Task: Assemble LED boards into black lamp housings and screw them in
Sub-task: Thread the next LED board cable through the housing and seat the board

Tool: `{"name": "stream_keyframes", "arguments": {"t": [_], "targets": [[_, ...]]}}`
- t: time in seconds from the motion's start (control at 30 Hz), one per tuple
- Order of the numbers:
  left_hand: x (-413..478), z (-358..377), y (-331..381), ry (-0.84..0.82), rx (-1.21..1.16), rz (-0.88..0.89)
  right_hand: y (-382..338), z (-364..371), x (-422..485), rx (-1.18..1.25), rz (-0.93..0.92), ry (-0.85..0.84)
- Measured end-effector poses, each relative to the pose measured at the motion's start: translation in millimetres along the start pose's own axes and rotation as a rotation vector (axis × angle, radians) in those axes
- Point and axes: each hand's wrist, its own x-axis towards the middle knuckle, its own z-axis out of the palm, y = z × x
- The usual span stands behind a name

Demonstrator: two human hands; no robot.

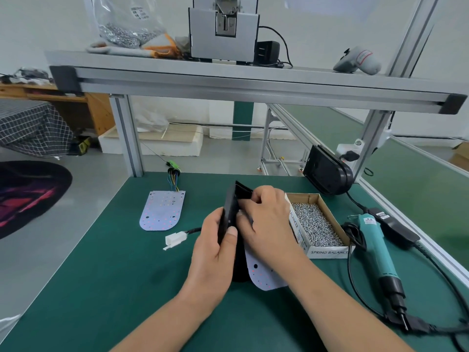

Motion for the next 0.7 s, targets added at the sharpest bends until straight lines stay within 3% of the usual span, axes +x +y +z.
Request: {"name": "stream_keyframes", "arguments": {"t": [0.07,0.13,0.2,0.37,0.53,0.63,0.7], "targets": [[4.2,-2.3,-1.4,0.030,-0.052,-0.066,3.0,-0.8,-1.5,0.096,-0.019,0.007],[7.0,-3.9,-4.1,0.042,-0.082,-0.126,8.7,-6.7,-1.0,0.260,0.036,0.081],[7.3,-4.5,-7.2,0.047,-0.111,-0.179,16.9,-16.4,2.2,0.278,0.121,0.089],[11.2,-5.7,-8.2,0.074,-0.149,-0.226,41.4,-44.1,10.0,0.005,0.263,-0.220],[13.5,-5.1,-6.3,0.086,-0.186,-0.264,48.5,-50.4,-2.3,-0.013,0.245,-0.460],[12.6,-3.7,-2.0,0.085,-0.198,-0.268,54.5,-48.5,-8.2,0.185,0.288,-0.476],[11.0,-3.8,-0.1,0.083,-0.184,-0.251,56.1,-46.5,-9.5,0.548,0.423,-0.384]]}}
